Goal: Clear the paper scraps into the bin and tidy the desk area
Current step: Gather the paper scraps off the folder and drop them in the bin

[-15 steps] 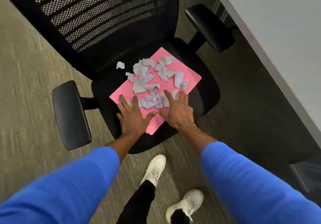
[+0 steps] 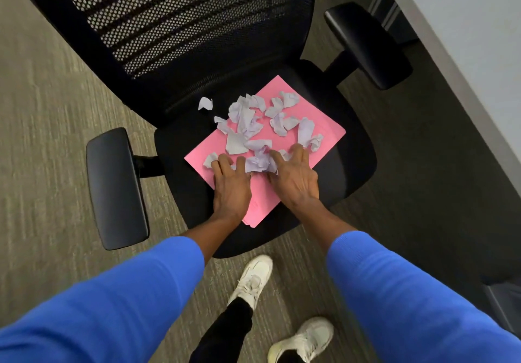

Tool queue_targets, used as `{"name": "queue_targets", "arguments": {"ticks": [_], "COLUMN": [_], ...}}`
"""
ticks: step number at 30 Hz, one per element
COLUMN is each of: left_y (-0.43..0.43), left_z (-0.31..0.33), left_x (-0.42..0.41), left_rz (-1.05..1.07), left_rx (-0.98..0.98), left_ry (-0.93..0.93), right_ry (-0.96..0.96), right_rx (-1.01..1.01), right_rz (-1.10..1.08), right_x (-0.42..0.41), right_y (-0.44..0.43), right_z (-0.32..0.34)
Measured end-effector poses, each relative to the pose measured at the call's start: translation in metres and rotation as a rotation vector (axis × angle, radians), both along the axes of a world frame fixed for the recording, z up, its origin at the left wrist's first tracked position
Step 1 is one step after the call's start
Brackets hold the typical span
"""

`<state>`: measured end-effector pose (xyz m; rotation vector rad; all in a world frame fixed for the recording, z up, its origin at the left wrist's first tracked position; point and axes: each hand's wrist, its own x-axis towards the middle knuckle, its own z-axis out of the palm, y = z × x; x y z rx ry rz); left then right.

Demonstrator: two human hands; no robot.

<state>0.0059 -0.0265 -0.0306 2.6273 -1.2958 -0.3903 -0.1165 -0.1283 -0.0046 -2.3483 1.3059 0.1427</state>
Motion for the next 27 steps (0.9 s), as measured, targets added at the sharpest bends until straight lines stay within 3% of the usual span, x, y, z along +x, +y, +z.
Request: {"name": "queue_targets", "arguments": {"ticks": [9, 27], "left_y": [0.001, 0.021], "left_z": [0.004, 0.050], "left_x": [0.017, -0.007], "left_rz": [-0.114, 0.007], "left_rx": [-0.053, -0.177], "left_ry": [0.009, 0.099], "right_ry": [-0.161, -0.343], "right_rx": [0.012, 0.050], "right_rz": [-0.037, -0.305], "right_x": [0.011, -0.053], "right_y": [-0.004, 0.013], "right_z": [-0.004, 0.042]}}
